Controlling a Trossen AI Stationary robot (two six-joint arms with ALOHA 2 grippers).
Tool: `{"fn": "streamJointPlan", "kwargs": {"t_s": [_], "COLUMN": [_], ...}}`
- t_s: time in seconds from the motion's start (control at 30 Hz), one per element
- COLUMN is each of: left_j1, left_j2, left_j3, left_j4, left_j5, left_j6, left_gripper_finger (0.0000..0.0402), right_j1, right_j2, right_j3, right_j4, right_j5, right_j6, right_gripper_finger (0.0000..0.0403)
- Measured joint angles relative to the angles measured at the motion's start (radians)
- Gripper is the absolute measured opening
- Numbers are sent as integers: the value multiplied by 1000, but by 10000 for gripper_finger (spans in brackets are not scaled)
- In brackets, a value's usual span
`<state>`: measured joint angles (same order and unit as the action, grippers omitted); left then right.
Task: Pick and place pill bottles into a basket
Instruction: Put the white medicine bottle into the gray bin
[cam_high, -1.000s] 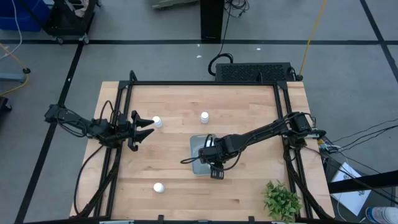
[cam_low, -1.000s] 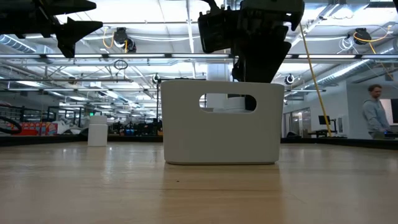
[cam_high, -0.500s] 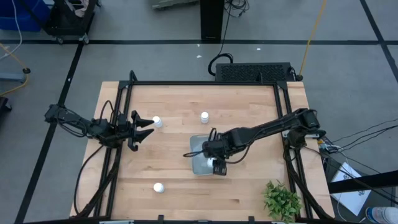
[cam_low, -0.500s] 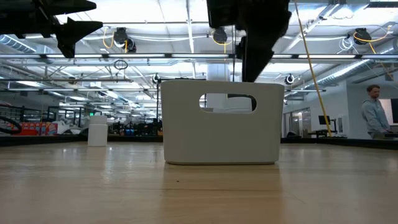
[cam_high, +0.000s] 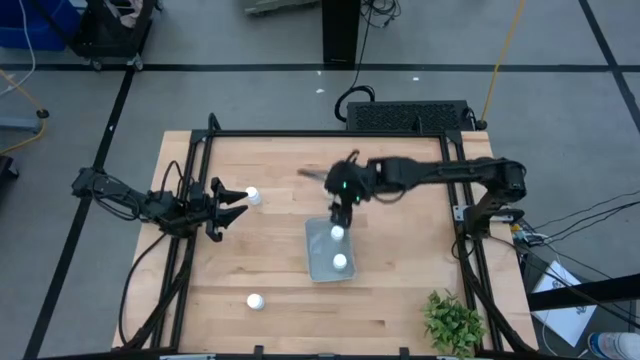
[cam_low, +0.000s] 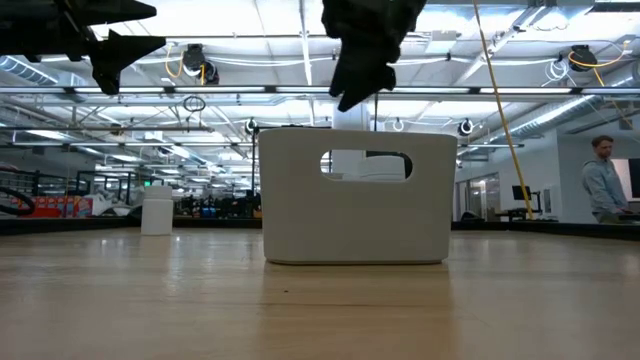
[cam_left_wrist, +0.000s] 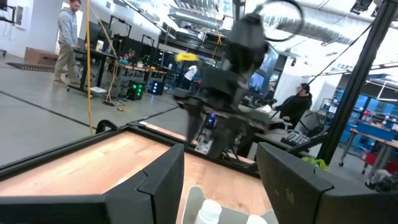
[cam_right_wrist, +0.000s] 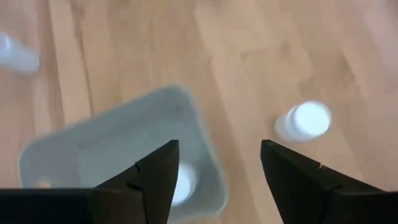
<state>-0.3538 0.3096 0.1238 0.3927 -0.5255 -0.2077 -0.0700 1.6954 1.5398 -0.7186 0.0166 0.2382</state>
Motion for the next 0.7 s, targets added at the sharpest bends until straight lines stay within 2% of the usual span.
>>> {"fn": "streamJointPlan", "kwargs": {"t_s": [0.13, 0.23, 0.33, 0.7], "left_j1": [0, 0, 0, 0], "left_j2": [0, 0, 0, 5], "left_j3": [0, 0, 0, 0], "left_j4": [-3, -10, -18, -55], "left_j5": [0, 0, -1, 0], "left_j6": [5, 15, 14, -16], "left_gripper_finger": [209, 209, 209, 209], "right_j1": [-98, -173, -218, -230], "right_j2": [0, 23, 56, 181], "right_j3": [2, 28, 39, 51], "right_j4": [70, 79, 71, 89], "right_j5": [-28, -100, -117, -122], "right_j6": [-7, 24, 30, 1], "right_gripper_finger": [242, 260, 277, 290]}}
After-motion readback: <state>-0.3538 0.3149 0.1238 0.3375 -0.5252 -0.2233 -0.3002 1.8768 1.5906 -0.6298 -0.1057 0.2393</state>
